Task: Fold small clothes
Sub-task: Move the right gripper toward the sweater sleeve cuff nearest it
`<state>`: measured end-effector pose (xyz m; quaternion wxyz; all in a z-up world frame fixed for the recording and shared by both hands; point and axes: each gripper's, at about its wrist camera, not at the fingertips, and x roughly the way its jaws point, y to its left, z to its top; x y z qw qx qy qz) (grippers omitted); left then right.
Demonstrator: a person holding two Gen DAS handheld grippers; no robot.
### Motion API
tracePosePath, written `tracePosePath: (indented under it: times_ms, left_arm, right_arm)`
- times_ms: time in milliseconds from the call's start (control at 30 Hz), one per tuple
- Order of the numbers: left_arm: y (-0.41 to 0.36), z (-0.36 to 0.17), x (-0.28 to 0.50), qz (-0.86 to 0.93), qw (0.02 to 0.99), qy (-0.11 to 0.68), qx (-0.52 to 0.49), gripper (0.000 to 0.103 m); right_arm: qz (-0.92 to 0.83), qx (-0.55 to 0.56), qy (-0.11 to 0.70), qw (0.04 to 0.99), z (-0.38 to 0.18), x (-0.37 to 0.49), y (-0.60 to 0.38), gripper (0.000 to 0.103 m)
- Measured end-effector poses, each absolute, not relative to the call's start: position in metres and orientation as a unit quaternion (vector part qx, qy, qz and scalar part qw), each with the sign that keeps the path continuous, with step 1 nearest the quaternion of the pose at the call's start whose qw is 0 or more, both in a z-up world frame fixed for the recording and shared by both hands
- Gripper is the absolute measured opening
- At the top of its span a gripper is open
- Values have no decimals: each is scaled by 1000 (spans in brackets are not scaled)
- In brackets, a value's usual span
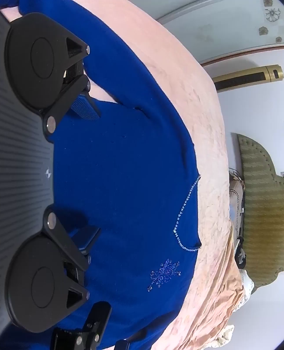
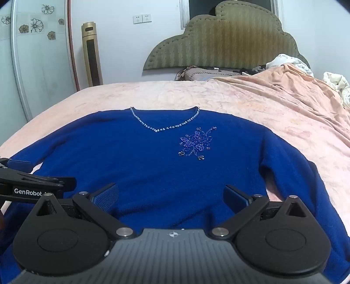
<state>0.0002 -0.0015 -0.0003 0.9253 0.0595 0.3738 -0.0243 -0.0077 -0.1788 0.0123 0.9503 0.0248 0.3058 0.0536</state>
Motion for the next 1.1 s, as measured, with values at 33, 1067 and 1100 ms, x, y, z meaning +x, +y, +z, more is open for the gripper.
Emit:
tracePosePath:
  times_ms: [33,1067,1100]
  left_arm:
    - [-3,-1,0,-22,924,377,61,103]
    - [0,-6,-1,-11,923,379,65,103]
    - [-1,-6,-1,-12,923,379,66,103]
  right_arm:
    - [53,20,307,950,13,-8,-179,103]
    - [46,34,301,952,10,-14,-183,103]
    - [46,35,301,952,10,-14,-183,103]
